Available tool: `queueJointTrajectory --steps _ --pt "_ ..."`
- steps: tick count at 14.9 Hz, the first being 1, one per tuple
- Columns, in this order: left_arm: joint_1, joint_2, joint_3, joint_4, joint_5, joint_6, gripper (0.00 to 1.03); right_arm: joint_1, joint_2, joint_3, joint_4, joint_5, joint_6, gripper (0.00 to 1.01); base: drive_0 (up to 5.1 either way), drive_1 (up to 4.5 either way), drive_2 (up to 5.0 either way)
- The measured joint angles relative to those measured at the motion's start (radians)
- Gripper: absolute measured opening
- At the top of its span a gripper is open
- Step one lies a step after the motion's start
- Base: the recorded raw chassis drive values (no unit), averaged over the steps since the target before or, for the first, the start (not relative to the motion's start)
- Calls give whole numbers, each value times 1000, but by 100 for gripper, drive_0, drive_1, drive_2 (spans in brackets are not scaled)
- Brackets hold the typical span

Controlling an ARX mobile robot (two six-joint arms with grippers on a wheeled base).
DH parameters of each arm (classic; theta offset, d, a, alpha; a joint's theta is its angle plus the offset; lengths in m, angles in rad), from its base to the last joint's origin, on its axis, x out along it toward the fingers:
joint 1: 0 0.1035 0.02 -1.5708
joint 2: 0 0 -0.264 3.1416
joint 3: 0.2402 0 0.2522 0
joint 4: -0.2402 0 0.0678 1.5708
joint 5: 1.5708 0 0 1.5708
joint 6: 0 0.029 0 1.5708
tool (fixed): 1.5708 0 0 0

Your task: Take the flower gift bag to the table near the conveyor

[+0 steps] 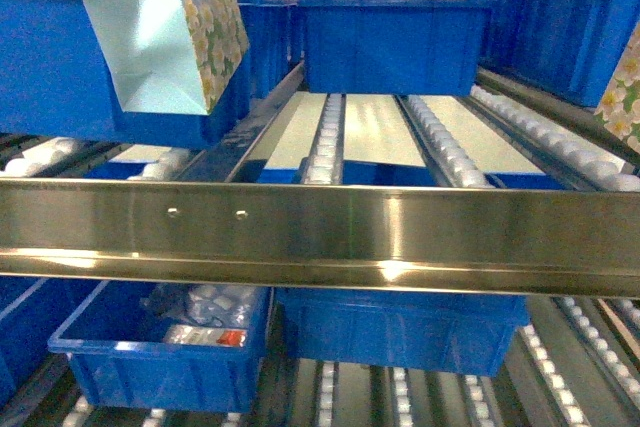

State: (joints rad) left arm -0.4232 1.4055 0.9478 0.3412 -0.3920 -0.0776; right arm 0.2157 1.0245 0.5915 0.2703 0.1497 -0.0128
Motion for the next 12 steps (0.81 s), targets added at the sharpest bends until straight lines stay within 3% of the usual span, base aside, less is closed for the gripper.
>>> queueJointTrajectory --steps 6,12 --pt "2 0 0 0 0 0 2 0 1 0 3 2 0 2 -476 166 314" --pt "2 1 0 -1 0 0 2 0 3 0 0 2 0 2 -429 18 434"
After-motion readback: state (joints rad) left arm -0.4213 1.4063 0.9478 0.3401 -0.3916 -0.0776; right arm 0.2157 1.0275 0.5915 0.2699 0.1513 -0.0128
